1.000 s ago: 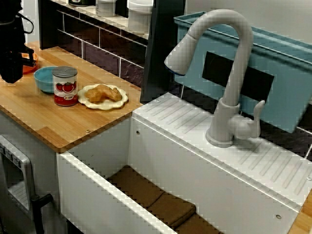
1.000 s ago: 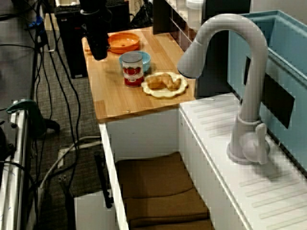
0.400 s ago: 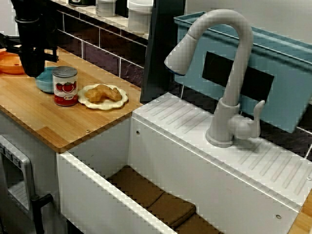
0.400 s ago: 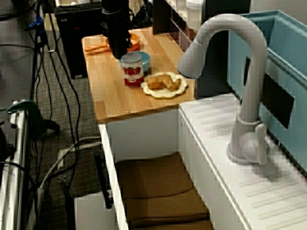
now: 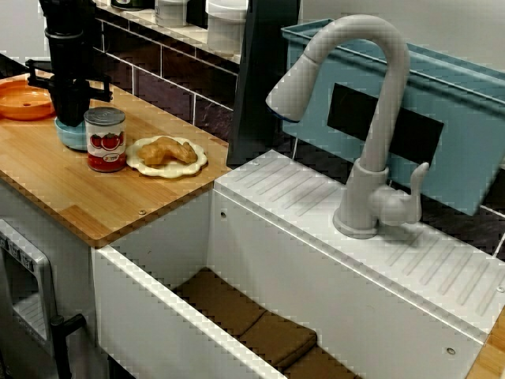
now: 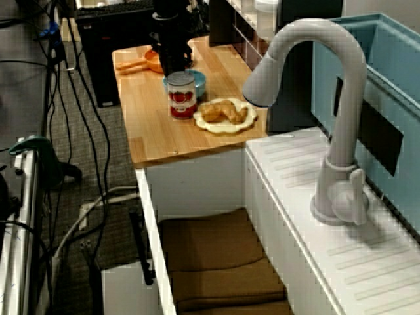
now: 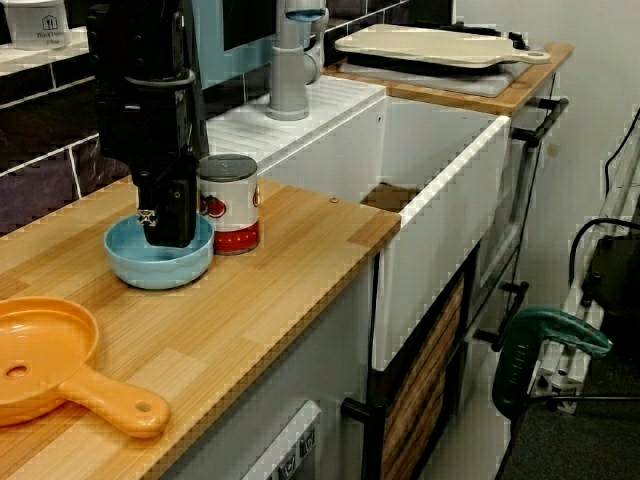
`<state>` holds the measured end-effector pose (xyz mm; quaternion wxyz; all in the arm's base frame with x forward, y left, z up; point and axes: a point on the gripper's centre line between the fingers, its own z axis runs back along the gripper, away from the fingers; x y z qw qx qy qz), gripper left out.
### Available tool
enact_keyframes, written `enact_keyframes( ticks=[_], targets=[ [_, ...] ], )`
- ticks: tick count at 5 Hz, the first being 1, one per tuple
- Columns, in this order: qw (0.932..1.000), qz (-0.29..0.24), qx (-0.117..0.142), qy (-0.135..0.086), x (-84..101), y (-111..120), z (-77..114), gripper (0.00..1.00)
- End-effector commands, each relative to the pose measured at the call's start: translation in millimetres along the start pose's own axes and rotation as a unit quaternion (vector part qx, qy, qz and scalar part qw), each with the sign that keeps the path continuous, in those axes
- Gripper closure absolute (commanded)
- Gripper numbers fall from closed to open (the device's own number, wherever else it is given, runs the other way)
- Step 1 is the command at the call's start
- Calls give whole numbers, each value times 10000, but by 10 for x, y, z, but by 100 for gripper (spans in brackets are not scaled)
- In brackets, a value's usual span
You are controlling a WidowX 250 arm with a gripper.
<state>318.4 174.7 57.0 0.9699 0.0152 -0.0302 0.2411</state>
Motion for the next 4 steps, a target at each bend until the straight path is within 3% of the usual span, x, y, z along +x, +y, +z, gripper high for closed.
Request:
enact_keyframes(
  ticks=[1, 4],
  targets=[
    [9996, -228, -164, 97, -53, -196, 364, 100],
    [9992, -355, -181, 64, -331, -400, 345, 100]
  ],
)
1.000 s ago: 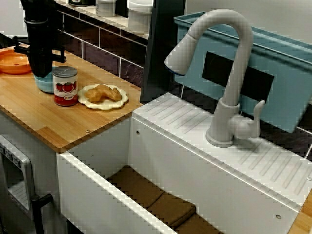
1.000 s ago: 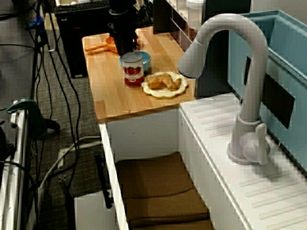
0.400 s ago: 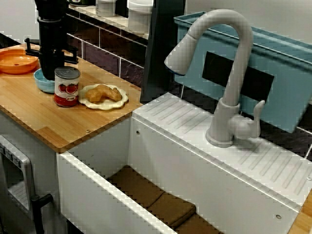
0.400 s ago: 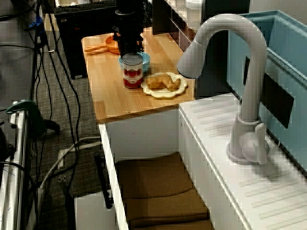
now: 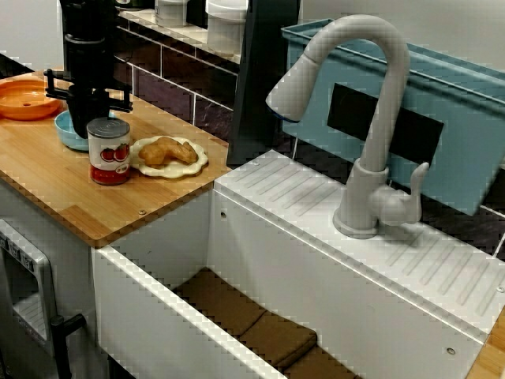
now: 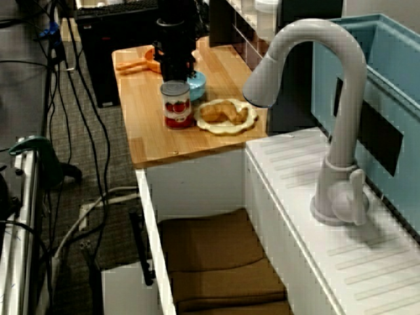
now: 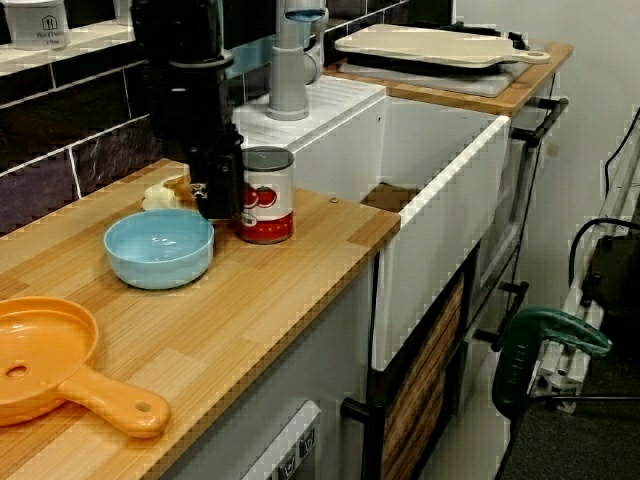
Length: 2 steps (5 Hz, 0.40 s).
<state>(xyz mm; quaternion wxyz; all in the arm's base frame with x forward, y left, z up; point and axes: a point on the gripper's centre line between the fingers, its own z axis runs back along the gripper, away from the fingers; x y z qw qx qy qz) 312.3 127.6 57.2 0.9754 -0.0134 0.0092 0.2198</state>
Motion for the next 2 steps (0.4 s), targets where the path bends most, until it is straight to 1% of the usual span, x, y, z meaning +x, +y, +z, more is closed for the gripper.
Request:
enact_keyframes(
  ticks=[1, 2],
  targets=[
    [9992, -171, -18, -372, -149, -36, 331, 100],
    [9993, -175, -49, -339, -207, -39, 353, 100]
  ],
)
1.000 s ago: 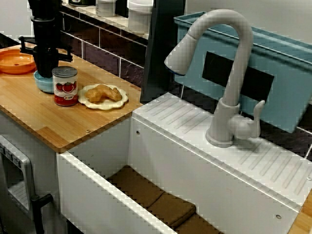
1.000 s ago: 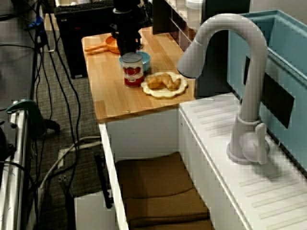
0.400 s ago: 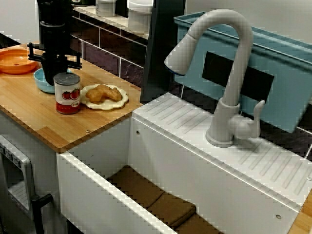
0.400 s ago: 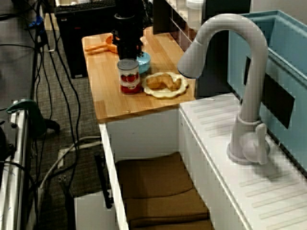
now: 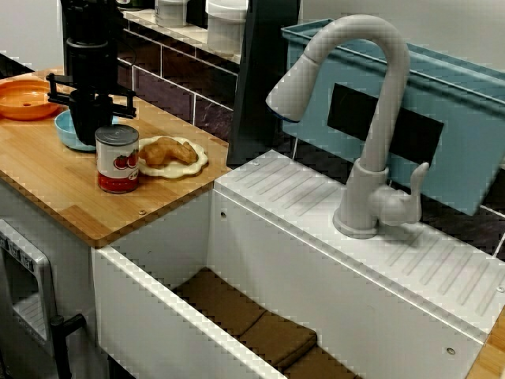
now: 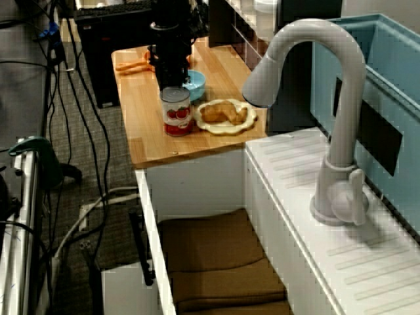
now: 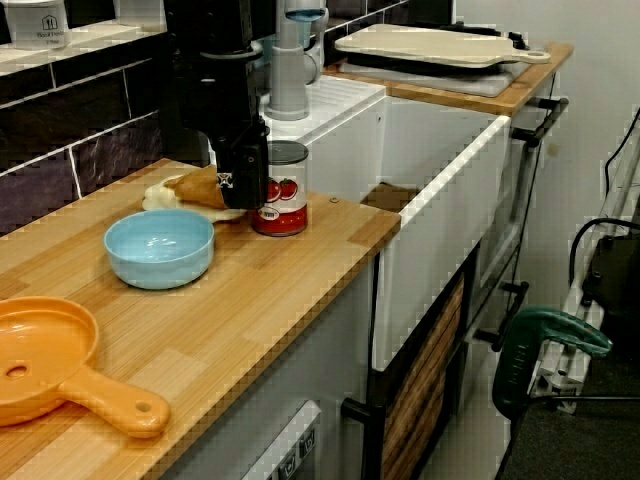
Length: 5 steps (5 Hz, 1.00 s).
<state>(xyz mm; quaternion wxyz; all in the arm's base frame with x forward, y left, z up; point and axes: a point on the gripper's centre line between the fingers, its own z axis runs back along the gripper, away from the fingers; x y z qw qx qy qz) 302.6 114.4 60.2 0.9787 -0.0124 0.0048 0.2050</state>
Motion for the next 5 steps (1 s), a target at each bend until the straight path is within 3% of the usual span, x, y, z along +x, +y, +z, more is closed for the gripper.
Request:
enact_keyframes(
  ticks=[1, 3, 5],
  targets=[
    [9997, 12, -86, -232, -81, 55, 332, 100],
    [9999, 33, -129, -86, -220, -9, 287, 100],
    [9997, -231, 1, -64, -437, -245, 166, 100]
  ],
)
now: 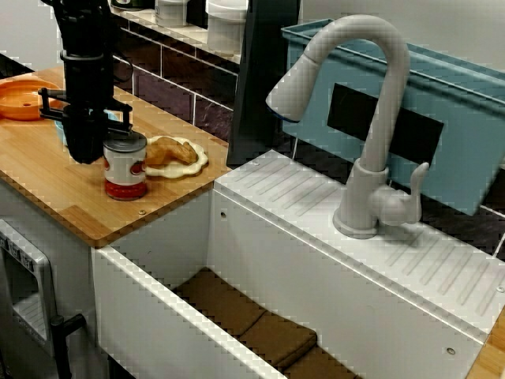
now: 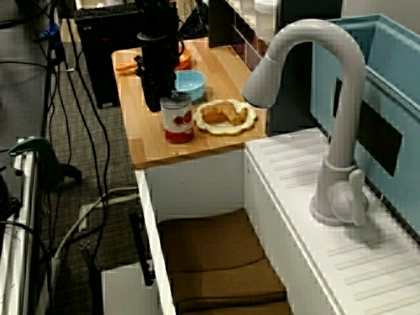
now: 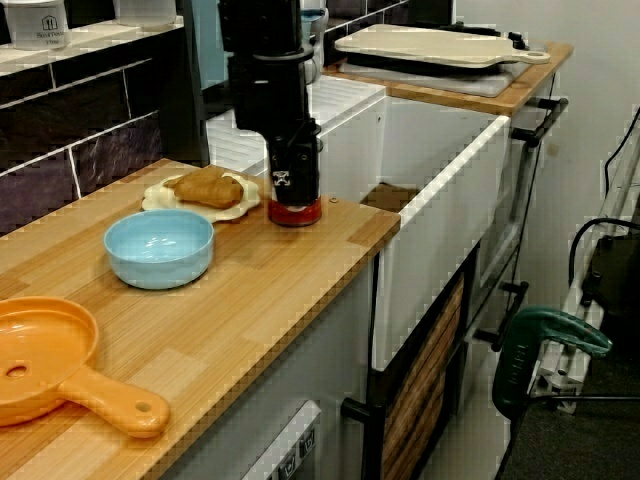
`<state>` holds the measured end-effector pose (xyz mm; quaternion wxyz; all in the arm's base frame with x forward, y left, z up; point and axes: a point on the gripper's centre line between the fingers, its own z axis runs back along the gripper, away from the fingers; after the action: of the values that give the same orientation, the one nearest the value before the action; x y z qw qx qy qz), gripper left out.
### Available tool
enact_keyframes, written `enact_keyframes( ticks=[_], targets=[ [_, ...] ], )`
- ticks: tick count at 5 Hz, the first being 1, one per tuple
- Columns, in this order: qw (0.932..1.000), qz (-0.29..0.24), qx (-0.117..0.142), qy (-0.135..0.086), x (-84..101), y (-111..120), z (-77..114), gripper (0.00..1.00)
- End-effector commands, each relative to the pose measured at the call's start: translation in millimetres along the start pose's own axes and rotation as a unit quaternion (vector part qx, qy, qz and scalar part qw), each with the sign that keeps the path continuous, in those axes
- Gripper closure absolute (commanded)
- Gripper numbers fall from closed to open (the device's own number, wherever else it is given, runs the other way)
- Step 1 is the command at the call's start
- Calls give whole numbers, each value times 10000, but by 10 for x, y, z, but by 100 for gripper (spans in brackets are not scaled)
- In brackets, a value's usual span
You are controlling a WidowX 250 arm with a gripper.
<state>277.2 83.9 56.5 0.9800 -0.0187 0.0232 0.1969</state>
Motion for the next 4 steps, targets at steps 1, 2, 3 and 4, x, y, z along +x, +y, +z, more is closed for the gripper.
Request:
enact_keyframes(
  ticks=[1, 2, 3, 4],
  targets=[
    [9996, -123, 105, -248, -97, -79, 191, 100],
    [9998, 6, -12, -181, -16, 63, 236, 100],
    [9997, 124, -129, -140, 26, 248, 339, 100],
    [9997, 136, -148, -145, 3, 387, 435, 0]
  ],
)
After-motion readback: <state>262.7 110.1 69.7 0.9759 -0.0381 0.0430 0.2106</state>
